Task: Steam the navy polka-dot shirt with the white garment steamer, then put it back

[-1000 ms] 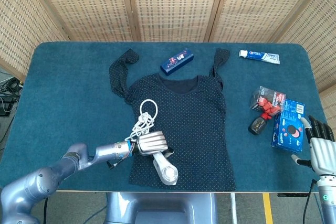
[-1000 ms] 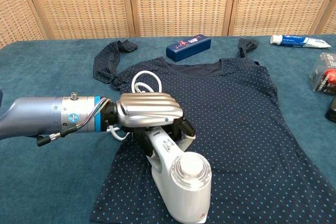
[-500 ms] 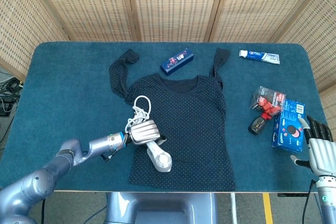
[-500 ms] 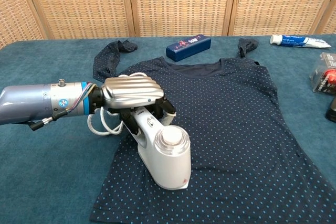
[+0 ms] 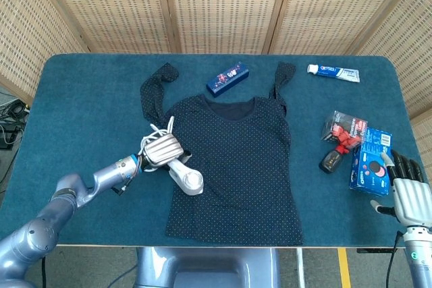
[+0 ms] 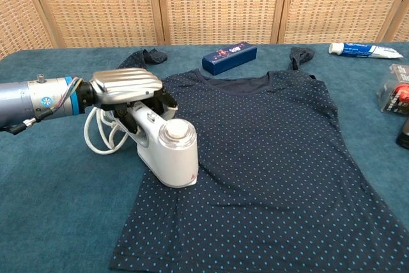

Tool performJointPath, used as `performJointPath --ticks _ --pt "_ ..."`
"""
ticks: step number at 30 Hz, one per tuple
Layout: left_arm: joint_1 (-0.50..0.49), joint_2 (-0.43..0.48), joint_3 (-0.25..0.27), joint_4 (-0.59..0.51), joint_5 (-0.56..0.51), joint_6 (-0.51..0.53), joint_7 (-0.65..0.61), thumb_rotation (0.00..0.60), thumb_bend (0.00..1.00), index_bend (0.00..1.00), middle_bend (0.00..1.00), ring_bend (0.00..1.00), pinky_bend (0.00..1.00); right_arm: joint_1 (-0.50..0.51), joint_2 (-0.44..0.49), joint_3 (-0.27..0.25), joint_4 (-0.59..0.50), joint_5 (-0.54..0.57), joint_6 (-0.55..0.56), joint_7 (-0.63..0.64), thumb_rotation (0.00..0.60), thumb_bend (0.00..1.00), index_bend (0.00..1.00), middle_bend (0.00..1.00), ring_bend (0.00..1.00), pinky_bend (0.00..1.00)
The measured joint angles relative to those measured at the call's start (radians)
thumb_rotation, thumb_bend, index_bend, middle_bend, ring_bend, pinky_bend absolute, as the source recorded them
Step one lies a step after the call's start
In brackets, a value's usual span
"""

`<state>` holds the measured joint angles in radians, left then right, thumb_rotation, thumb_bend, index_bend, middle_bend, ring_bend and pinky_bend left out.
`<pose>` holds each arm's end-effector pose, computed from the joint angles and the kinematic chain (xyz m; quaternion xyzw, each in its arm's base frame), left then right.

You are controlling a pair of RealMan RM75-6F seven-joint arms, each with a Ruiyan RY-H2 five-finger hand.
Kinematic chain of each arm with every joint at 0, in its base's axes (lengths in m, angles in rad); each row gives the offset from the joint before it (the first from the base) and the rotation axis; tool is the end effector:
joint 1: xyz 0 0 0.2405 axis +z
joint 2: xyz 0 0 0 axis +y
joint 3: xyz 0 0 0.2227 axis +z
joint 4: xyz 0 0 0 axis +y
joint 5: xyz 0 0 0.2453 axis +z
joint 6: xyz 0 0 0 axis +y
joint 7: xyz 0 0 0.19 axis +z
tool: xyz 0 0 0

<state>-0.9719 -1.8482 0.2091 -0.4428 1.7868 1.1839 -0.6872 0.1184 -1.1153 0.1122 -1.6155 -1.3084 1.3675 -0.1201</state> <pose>-0.1264 0.4208 -0.0887 -0.8640 -0.1981 -0.4063 0.2218 -0.3206 -0.2502 0.1174 0.5731 -0.4065 0.3195 0.6358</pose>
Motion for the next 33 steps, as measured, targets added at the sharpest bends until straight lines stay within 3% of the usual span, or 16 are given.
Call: performJointPath --ticks 8,16,20,26,33 --pt "0.005 0.113 -0.104 -0.076 -0.076 0.11 0.015 0.6 0.85 1.0 0.94 0.9 1.0 -0.001 0.002 -0.001 -0.003 -0.003 0.002 0.001 0.6 0.0 0.0 0.0 0.0 0.0" --pt "0.073 0.227 -0.153 -0.202 -0.165 0.086 0.105 0.6 0.85 1.0 0.94 0.9 1.0 0.001 0.002 -0.013 -0.016 -0.026 -0.001 -0.001 0.6 0.0 0.0 0.0 0.0 0.0" --pt "0.135 0.257 -0.17 -0.251 -0.236 0.023 0.138 0.6 0.85 1.0 0.94 0.9 1.0 0.0 0.004 -0.017 -0.021 -0.036 0.0 0.005 0.6 0.0 0.0 0.0 0.0 0.0" --pt "0.191 0.257 -0.199 -0.263 -0.33 -0.077 0.137 0.6 0.84 1.0 0.94 0.9 1.0 0.001 0.01 -0.021 -0.028 -0.048 0.0 0.014 0.6 0.0 0.0 0.0 0.0 0.0" --pt "0.198 0.183 -0.214 -0.145 -0.353 -0.152 0.137 0.6 0.82 1.0 0.94 0.9 1.0 0.004 0.011 -0.022 -0.03 -0.045 -0.007 0.014 0.6 0.0 0.0 0.0 0.0 0.0"
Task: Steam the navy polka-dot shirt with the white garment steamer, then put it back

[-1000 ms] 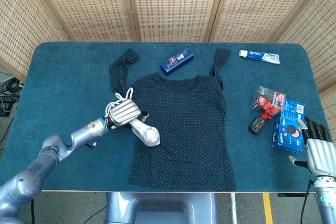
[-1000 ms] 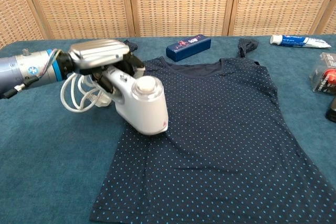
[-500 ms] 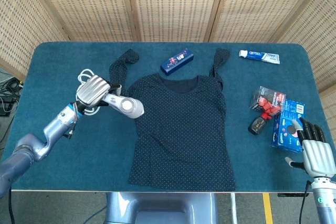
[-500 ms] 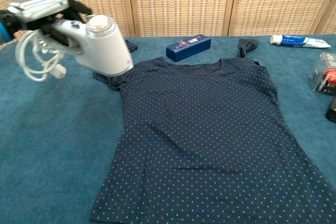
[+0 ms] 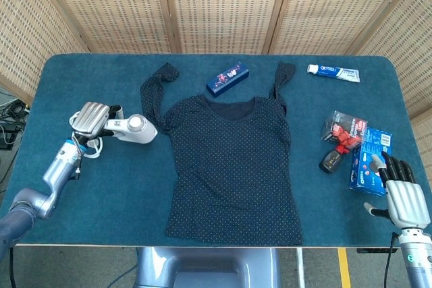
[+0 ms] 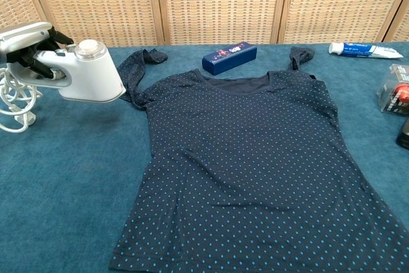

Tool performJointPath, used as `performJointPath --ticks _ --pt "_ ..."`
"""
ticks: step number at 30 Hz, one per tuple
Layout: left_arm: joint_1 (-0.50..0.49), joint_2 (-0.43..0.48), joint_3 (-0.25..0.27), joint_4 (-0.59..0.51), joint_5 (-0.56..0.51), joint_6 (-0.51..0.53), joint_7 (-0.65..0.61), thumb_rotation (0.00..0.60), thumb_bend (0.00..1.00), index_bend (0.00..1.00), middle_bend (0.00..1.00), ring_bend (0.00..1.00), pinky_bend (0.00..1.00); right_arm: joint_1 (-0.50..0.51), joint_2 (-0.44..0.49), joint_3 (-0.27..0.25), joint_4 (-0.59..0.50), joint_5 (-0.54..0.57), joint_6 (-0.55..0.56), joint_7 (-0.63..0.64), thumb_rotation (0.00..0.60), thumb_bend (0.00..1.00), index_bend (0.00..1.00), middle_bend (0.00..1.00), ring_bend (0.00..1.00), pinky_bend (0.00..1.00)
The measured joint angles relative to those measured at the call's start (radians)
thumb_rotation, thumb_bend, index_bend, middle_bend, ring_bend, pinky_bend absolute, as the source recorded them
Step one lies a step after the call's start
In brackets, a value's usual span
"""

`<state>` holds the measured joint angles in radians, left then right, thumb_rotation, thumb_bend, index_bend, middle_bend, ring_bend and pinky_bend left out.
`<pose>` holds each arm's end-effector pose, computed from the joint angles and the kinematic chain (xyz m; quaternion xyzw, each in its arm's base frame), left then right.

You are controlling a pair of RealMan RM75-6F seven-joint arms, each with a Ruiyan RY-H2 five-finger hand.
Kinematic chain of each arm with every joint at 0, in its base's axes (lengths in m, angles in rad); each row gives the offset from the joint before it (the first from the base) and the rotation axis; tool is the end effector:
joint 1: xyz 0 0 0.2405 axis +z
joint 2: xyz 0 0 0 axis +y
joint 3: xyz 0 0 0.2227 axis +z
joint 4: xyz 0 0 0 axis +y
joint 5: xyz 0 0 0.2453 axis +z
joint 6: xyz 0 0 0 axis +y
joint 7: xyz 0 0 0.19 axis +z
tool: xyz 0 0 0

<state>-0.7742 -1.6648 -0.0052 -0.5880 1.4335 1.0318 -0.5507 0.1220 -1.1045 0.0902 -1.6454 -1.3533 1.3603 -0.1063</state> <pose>-0.2454 0.4671 0.0217 -0.6977 -0.3567 -0.4188 0.4590 -0.3093 -0.2460 0.1082 0.5903 -0.4111 0.3283 0.6122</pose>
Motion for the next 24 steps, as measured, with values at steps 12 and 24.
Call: performJointPath --ticks 12,24 --pt "-0.026 -0.137 0.007 0.184 0.019 -0.124 -0.02 0.6 0.11 0.74 0.71 0.7 0.78 0.003 -0.001 0.003 0.002 0.017 -0.011 -0.003 0.6 0.0 0.0 0.0 0.0 0.0" --pt "-0.033 -0.142 0.015 0.174 0.037 -0.205 -0.027 0.6 0.0 0.0 0.0 0.0 0.04 0.002 0.001 0.001 -0.002 0.014 -0.009 -0.002 0.6 0.0 0.0 0.0 0.0 0.0"
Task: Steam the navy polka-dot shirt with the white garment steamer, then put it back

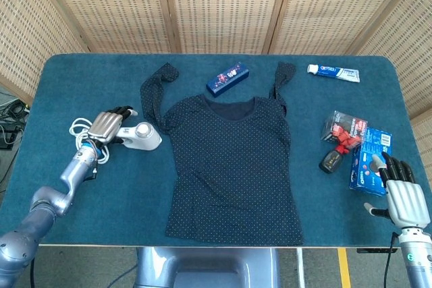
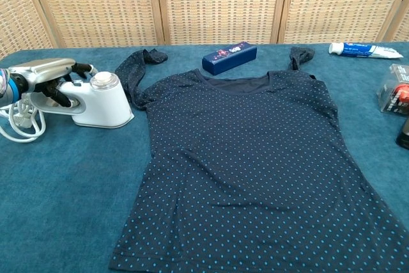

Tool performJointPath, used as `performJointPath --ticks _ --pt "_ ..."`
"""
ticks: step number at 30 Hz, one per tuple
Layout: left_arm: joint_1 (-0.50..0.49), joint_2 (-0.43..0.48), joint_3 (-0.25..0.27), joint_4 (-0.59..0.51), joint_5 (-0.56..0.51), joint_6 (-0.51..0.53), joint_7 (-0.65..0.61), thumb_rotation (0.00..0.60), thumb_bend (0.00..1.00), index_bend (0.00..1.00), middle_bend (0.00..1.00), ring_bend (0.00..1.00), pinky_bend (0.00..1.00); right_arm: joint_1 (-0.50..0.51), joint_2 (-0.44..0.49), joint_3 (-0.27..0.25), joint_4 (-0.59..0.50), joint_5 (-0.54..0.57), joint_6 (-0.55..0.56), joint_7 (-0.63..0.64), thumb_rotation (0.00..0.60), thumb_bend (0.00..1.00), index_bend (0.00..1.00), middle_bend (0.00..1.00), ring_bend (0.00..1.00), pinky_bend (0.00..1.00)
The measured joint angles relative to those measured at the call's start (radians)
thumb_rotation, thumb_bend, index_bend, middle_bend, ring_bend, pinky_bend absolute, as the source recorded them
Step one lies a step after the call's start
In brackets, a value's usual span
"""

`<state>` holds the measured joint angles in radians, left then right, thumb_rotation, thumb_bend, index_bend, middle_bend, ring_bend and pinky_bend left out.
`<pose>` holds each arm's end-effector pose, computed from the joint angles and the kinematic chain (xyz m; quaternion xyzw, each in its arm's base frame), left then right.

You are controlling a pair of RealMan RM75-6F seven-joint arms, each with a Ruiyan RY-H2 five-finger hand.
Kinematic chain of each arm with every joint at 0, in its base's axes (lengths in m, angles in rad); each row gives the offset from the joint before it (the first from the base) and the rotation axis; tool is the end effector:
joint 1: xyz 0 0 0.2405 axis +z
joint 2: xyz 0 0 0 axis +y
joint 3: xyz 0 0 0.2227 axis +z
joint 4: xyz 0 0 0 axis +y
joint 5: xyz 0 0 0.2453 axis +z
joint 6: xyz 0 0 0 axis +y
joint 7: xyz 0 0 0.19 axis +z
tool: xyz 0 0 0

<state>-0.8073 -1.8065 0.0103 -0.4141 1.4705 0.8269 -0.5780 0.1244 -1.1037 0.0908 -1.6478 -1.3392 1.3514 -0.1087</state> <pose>-0.2618 0.4726 -0.0280 -0.7234 -0.3949 -0.3355 0.4564 -0.3111 -0.2465 0.1075 0.5882 -0.4162 0.3242 0.6130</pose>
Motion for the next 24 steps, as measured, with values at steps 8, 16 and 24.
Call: performJointPath --ticks 8,16,24 --pt "0.008 0.108 -0.002 -0.212 0.0 -0.01 0.031 0.598 0.0 0.0 0.0 0.0 0.0 -0.003 0.006 -0.004 -0.01 -0.016 0.011 0.006 0.6 0.0 0.0 0.0 0.0 0.0" --pt "0.03 0.297 -0.003 -0.512 0.0 0.017 0.144 0.598 0.0 0.0 0.0 0.0 0.0 -0.01 0.012 -0.012 -0.025 -0.043 0.028 0.009 0.6 0.0 0.0 0.0 0.0 0.0" --pt "0.061 0.395 -0.009 -0.667 -0.02 0.045 0.289 0.6 0.0 0.0 0.0 0.0 0.0 -0.016 0.013 -0.016 -0.037 -0.062 0.048 0.004 0.6 0.0 0.0 0.0 0.0 0.0"
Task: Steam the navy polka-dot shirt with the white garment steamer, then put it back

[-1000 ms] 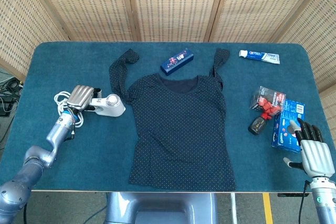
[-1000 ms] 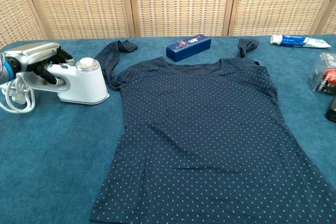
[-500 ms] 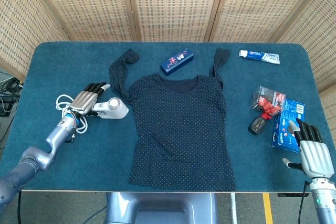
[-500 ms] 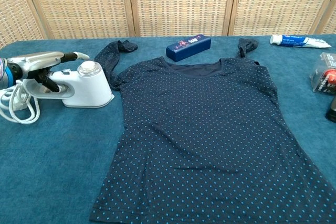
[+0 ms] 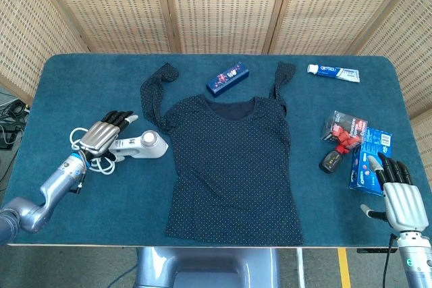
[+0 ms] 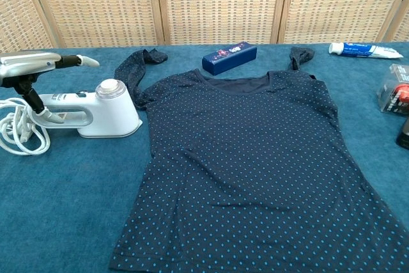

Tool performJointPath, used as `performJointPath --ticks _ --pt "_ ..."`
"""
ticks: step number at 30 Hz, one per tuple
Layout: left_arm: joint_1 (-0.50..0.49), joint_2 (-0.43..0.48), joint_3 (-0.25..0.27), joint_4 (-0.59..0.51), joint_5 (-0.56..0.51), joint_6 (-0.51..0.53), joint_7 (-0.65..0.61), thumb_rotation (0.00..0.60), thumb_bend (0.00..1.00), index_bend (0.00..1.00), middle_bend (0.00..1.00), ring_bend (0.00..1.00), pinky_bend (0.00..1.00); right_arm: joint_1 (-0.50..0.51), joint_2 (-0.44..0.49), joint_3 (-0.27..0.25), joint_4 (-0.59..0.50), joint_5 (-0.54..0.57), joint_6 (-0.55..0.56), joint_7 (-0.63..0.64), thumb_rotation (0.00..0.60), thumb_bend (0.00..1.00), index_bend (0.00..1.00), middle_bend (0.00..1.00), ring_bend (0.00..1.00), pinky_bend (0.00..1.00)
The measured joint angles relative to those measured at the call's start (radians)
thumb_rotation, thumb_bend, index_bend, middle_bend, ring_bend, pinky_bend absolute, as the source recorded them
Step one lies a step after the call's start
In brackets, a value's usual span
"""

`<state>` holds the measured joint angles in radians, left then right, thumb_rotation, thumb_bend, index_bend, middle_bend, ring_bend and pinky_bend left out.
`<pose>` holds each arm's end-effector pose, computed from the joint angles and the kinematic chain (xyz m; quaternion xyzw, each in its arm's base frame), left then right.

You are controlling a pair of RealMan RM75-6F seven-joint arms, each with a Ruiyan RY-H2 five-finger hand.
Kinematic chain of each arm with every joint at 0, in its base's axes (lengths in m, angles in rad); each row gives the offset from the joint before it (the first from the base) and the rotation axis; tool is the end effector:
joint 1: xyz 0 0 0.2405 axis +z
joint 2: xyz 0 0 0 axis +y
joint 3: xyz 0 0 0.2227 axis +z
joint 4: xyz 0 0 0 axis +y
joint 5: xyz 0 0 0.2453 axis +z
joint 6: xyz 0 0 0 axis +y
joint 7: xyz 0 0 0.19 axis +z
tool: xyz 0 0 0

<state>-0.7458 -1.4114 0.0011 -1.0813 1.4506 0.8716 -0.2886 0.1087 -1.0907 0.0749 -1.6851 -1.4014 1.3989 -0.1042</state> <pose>-0.2372 0.4152 -0.0066 -0.7652 -0.3788 -0.3186 0.4116 -0.2955 -0.2384 0.1082 0.5953 -0.4041 0.3459 0.6022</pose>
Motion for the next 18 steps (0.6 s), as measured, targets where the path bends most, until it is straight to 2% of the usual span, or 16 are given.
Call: performJointPath --ticks 4,10,13,18 --pt "0.021 0.034 -0.001 -0.051 0.004 0.039 0.002 0.6 0.0 0.0 0.0 0.0 0.0 -0.004 0.002 -0.005 -0.007 -0.014 0.009 -0.003 0.6 0.0 0.0 0.0 0.0 0.0" --pt "0.076 0.115 -0.012 -0.145 0.007 0.157 0.049 0.6 0.0 0.0 0.0 0.0 0.0 -0.009 0.002 -0.011 -0.008 -0.028 0.018 -0.009 0.6 0.0 0.0 0.0 0.0 0.0" --pt "0.125 0.16 -0.021 -0.232 -0.017 0.227 0.111 0.6 0.0 0.0 0.0 0.0 0.0 -0.008 0.0 -0.013 -0.004 -0.03 0.017 -0.012 0.6 0.0 0.0 0.0 0.0 0.0" --pt "0.249 0.225 -0.022 -0.416 -0.075 0.403 0.289 0.6 0.0 0.0 0.0 0.0 0.0 -0.013 -0.001 -0.016 0.004 -0.04 0.026 -0.008 0.6 0.0 0.0 0.0 0.0 0.0"
